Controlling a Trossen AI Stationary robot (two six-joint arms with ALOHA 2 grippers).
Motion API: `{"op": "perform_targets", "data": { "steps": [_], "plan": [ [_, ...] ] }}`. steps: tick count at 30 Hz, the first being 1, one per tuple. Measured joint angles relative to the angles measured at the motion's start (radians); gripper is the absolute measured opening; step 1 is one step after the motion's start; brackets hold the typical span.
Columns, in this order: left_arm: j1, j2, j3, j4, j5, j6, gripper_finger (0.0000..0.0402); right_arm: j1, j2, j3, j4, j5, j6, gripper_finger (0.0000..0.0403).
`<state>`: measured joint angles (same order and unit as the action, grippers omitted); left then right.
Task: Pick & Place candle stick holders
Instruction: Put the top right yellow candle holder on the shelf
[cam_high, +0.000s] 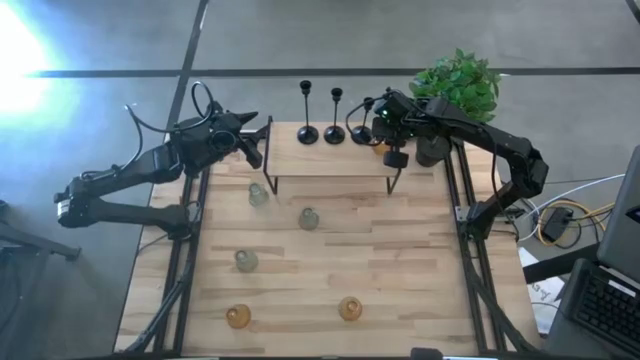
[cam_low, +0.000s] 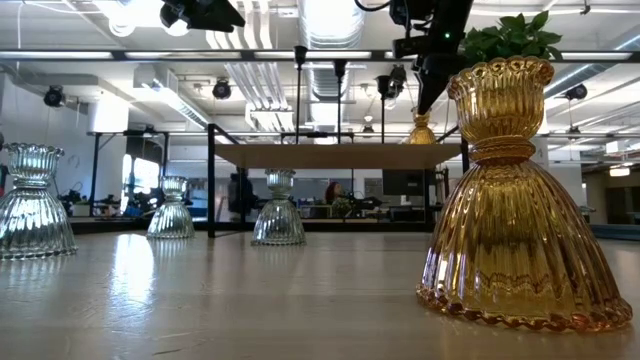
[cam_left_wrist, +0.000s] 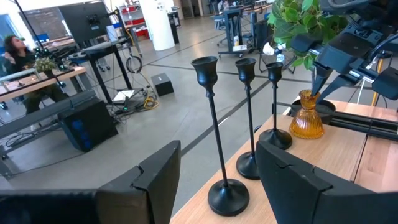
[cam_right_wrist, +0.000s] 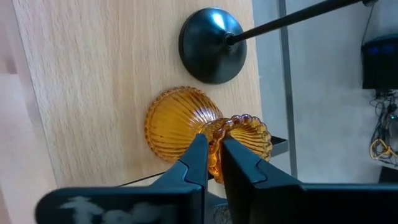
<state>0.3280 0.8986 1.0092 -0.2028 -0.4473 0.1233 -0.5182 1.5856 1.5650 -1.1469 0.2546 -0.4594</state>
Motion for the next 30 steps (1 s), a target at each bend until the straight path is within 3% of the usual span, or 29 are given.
{"op": "perform_targets", "data": {
  "steps": [30],
  "plan": [
    [0.0, 0.0, 0.0, 0.0, 0.0, 0.0, 0.0213, 0.004, -0.002, 0.03, 0.01, -0.017, 0.015, 0.0157]
  ]
}}
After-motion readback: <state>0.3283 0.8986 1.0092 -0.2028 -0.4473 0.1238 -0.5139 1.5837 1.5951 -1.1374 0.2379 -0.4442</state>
